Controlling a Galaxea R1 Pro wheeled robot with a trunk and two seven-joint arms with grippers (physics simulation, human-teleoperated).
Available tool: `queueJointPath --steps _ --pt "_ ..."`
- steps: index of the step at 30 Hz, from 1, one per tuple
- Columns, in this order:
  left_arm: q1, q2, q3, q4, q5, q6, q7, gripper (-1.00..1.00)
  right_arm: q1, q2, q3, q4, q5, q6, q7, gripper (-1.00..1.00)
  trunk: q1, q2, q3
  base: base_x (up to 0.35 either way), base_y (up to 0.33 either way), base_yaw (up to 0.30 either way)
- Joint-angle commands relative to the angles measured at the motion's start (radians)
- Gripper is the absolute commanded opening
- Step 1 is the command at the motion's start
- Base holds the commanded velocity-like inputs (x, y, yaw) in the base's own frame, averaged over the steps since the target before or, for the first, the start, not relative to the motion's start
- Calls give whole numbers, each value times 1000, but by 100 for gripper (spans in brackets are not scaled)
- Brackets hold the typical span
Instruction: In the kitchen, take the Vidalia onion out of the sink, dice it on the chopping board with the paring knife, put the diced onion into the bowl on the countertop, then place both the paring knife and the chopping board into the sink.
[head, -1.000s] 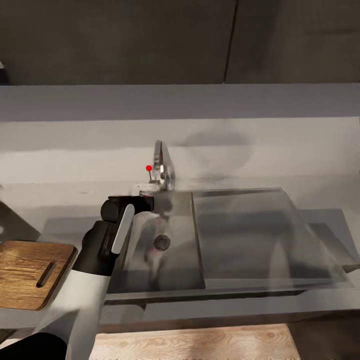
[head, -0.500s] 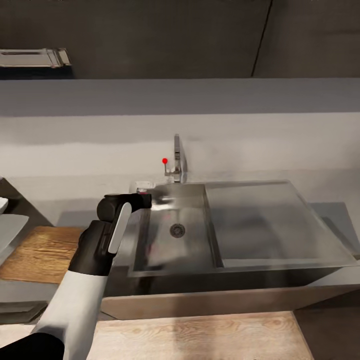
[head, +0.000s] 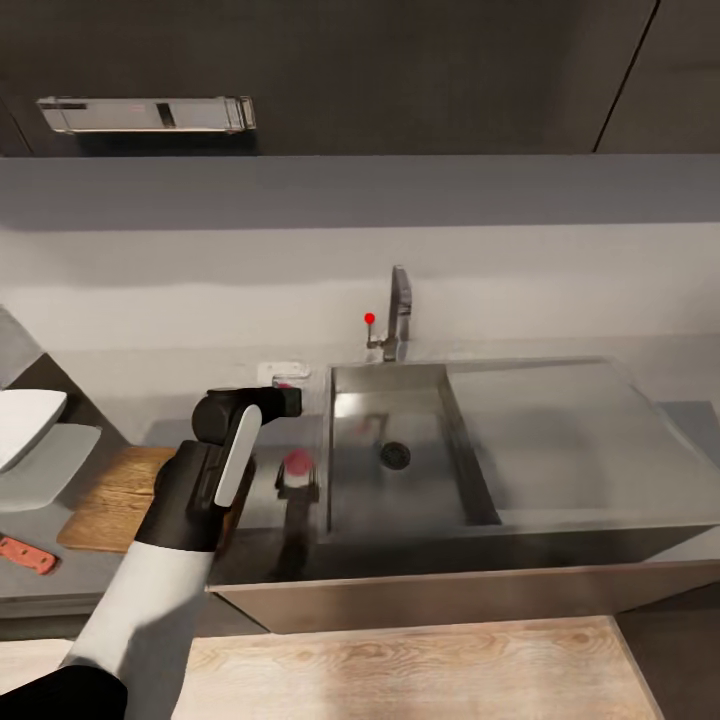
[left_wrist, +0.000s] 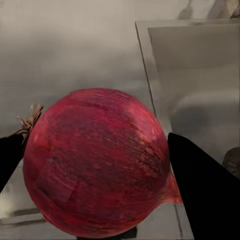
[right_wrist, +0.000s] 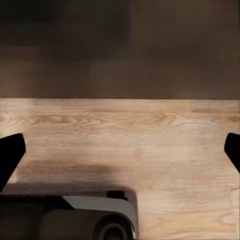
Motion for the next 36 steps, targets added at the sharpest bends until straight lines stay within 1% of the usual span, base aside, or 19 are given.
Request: queueJointPath --steps 1,8,28,36 --pt "-1 0 -1 -1 9 3 9 -100 0 -1 5 -1 -5 -1 -7 100 1 -2 -2 -1 307 0" --pt "-1 0 -1 0 11 3 9 -100 0 -1 4 -1 -5 -1 -7 100 1 -2 -2 -24 301 0" --pt "-1 3 -1 4 12 3 9 -100 0 -1 4 3 -5 -1 -7 100 1 -2 -2 -241 207 0" --pt "-1 6 -1 13 14 3 9 -100 0 -1 4 3 -5 -1 -7 100 1 -2 -2 -62 280 0"
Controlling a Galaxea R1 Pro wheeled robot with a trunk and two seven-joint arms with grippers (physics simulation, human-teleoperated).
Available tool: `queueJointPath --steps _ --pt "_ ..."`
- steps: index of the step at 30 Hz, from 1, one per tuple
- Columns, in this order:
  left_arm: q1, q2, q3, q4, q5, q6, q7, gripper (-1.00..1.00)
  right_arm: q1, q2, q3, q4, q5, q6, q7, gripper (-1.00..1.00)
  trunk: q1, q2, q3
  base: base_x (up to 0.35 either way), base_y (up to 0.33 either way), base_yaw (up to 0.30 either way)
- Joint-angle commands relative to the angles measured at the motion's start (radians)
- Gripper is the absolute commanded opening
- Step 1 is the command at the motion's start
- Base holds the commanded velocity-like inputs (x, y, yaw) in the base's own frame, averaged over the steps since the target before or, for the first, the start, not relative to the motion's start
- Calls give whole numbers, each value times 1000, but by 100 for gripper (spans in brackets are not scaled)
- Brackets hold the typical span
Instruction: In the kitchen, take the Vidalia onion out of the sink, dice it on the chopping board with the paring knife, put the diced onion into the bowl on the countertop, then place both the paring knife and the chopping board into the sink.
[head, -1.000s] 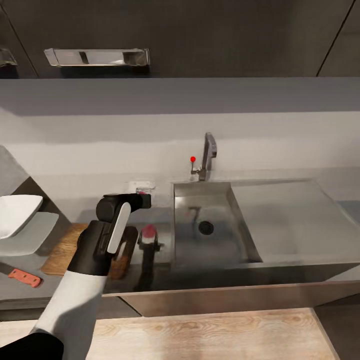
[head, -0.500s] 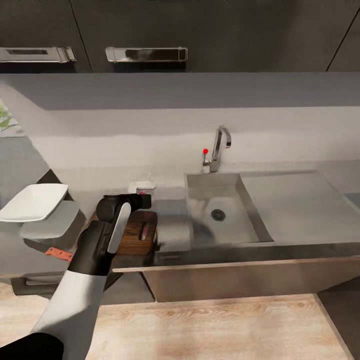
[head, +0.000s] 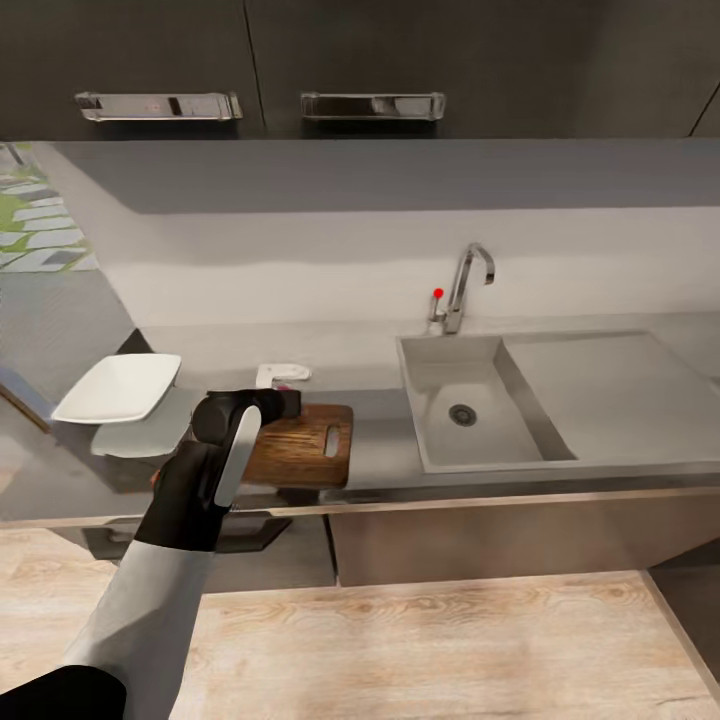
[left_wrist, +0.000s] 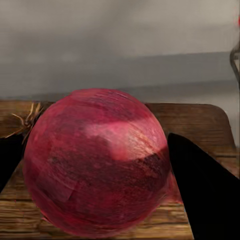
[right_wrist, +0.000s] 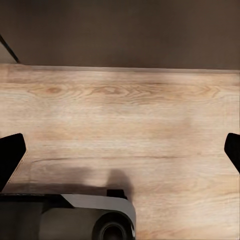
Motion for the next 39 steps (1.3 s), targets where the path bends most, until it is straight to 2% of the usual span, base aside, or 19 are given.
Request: queueJointPath --steps 1,8,18,39 --pt "-1 0 -1 0 9 3 9 -100 0 -1 5 -2 -5 -1 -7 100 1 -2 -2 -5 298 0" --pt "-1 0 -2 24 10 3 9 -100 0 -1 4 -2 -5 -1 -7 100 1 -2 -2 -1 223 0" --pt "-1 0 -2 72 10 0 9 -100 0 -1 4 -2 -5 -1 -7 100 1 -2 -2 0 12 0" --pt "0 -1 -3 103 9 0 9 -100 0 -1 4 -2 -5 -2 -7 100 1 -2 -2 0 0 0"
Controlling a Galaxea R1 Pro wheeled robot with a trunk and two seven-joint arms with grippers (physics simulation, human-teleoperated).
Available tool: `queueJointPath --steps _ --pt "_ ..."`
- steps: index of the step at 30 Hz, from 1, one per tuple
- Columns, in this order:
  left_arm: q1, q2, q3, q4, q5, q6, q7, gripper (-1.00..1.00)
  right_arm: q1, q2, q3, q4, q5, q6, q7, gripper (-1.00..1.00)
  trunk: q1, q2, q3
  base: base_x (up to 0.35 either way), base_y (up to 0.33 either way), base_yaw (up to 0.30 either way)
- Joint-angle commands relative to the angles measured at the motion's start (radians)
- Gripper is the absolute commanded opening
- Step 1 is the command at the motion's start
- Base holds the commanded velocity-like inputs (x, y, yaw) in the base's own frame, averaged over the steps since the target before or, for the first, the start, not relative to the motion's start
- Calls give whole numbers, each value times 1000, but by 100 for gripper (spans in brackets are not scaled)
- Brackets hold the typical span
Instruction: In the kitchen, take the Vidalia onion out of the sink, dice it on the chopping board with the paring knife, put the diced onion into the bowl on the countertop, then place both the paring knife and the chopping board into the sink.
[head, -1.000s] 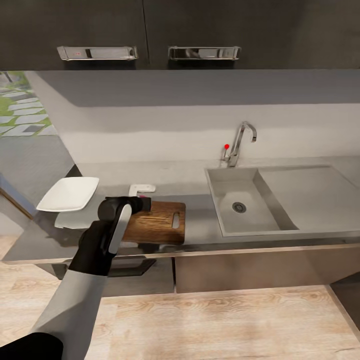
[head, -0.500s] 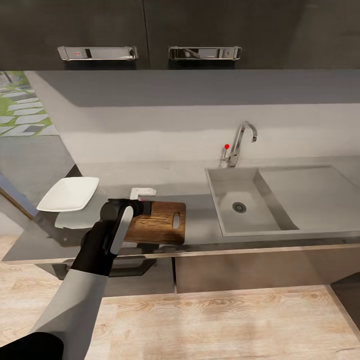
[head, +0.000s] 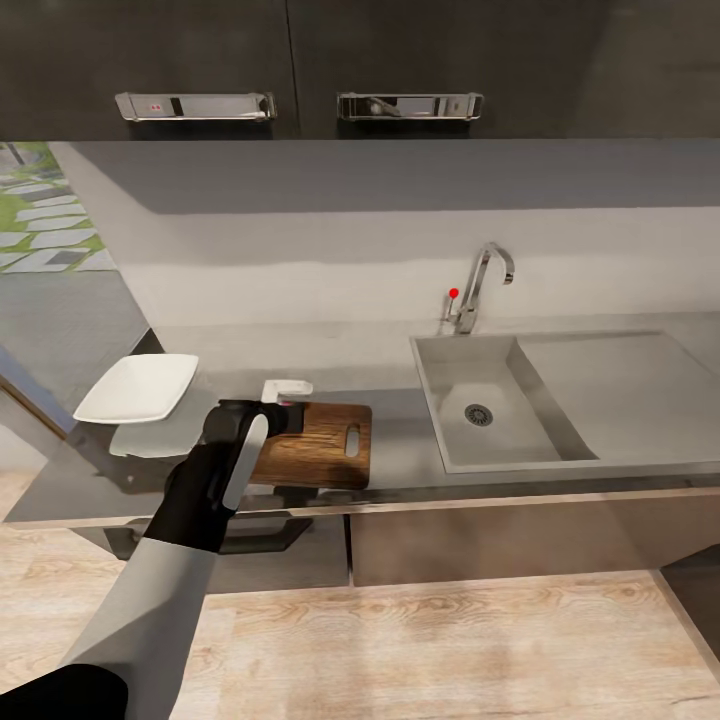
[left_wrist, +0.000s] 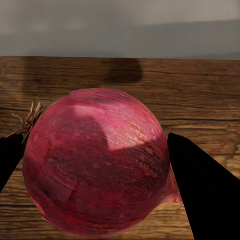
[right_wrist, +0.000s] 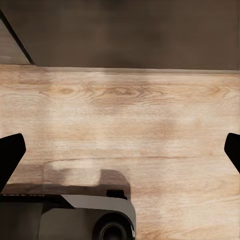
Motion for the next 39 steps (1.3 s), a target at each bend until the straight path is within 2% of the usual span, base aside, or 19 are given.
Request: queueJointPath --steps 1,13,17,22,39 --pt "-1 0 -1 1 9 3 9 -100 0 -1 5 -1 -4 -2 -7 100 1 -2 -2 0 0 0" --pt "-1 -3 -1 5 9 3 9 -100 0 -3 7 -1 -3 -3 -4 100 1 -2 -2 0 0 0" --pt "-18 20 -3 10 4 -4 22 -100 -20 20 7 21 -3 -16 -4 100 1 -2 -2 0 0 0" --pt "-18 38 2 9 0 -4 31 -100 -23 22 6 41 -3 -19 -2 100 1 -2 -2 0 0 0" --pt "-18 40 -5 10 0 -4 32 -100 -23 22 5 43 -3 -20 -1 100 1 -2 -2 0 0 0"
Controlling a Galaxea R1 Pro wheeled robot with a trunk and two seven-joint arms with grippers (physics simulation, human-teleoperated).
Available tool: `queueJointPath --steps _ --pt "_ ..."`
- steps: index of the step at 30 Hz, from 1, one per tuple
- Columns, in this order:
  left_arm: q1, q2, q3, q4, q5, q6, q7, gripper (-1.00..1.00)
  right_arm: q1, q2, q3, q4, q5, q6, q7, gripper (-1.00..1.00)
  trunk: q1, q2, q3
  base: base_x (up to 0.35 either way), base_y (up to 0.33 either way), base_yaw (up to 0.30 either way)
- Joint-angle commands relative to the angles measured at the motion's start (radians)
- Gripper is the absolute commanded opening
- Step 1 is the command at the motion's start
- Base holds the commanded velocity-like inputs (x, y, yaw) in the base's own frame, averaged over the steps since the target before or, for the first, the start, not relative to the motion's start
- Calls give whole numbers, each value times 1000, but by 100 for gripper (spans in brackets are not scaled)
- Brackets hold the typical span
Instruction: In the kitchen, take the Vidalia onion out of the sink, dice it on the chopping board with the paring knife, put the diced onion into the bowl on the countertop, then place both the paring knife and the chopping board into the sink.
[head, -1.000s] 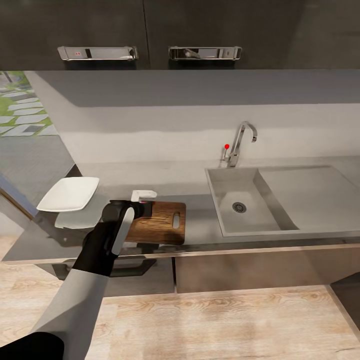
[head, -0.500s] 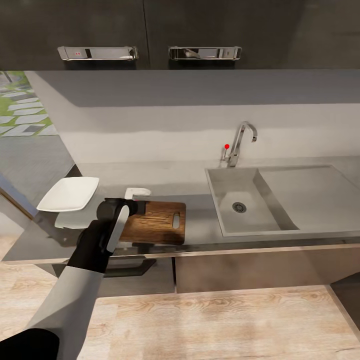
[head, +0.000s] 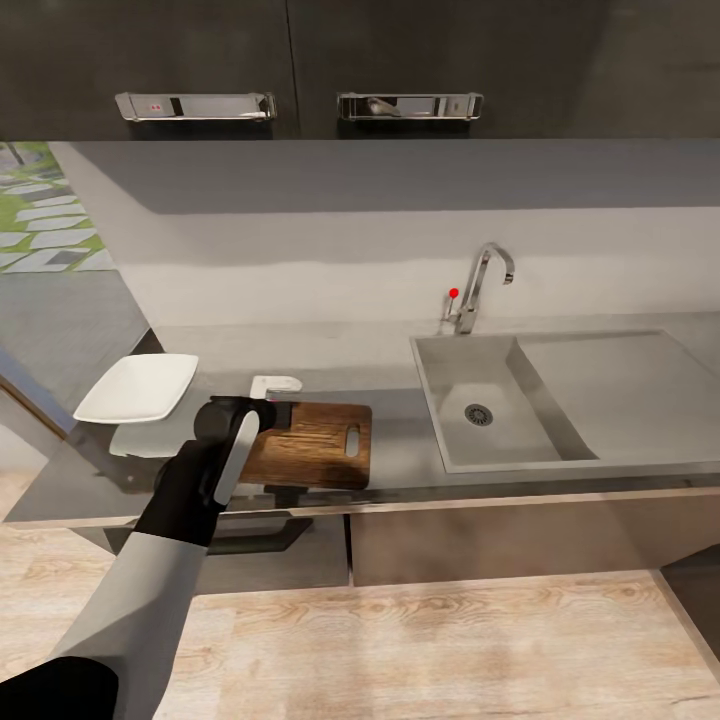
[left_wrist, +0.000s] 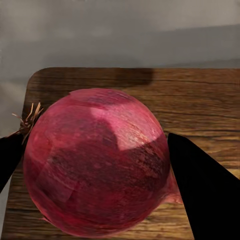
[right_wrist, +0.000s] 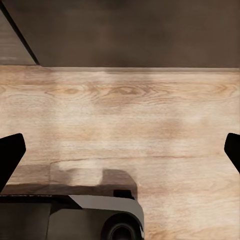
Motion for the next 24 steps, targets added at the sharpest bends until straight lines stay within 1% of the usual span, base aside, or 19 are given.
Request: queueJointPath --steps 1,10,24 --pt "-1 0 -2 0 9 3 9 -100 0 -2 6 -1 -5 -1 -8 100 1 -2 -2 -29 -9 0" --pt "-1 0 -3 -1 9 3 9 -100 0 -1 6 -1 -5 -1 -8 100 1 -2 -2 -147 -99 0" --pt "-1 0 -3 -1 9 3 9 -100 0 -1 6 -1 -5 -1 -8 100 1 -2 -2 -12 -11 0"
